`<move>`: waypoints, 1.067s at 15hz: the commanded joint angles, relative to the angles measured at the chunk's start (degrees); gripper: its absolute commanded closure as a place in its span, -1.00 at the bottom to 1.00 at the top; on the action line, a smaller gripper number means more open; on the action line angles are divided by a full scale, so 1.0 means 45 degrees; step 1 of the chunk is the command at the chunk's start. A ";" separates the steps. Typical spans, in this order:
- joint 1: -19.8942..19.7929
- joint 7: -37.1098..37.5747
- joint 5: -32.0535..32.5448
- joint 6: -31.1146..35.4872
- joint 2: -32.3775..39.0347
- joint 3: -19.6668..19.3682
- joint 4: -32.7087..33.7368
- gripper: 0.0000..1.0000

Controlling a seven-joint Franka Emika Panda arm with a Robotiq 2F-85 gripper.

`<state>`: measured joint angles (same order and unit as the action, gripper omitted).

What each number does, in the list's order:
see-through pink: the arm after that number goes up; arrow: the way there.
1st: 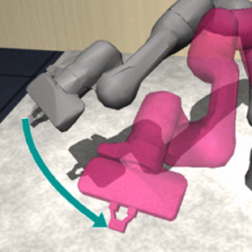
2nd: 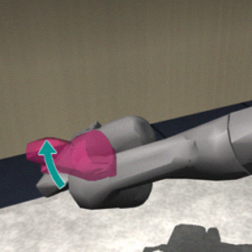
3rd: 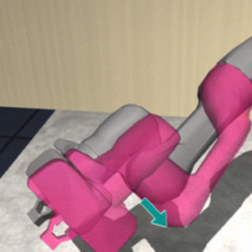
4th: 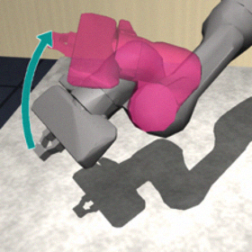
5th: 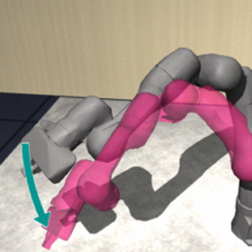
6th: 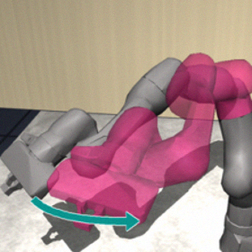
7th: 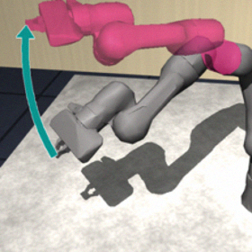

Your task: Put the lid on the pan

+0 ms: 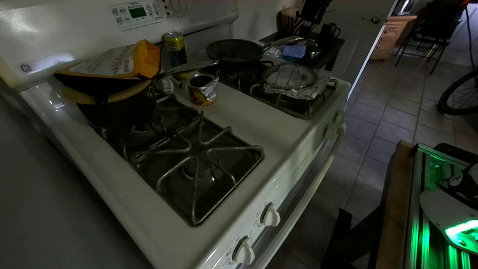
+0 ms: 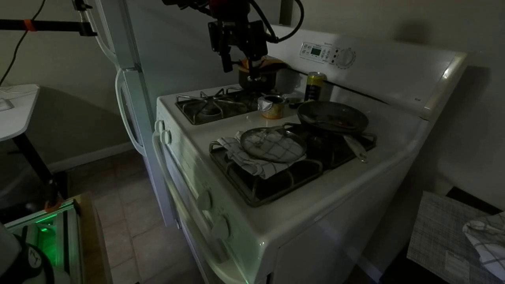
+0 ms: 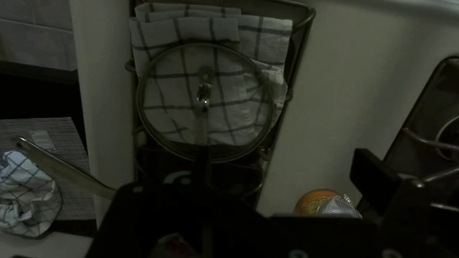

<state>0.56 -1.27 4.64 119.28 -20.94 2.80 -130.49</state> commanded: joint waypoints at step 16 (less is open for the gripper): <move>-0.0027 -0.1726 -0.0775 0.1611 0.0013 -0.1244 -0.1055 -1.00</move>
<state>0.53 -6.44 2.98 122.41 -20.80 -0.86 -132.60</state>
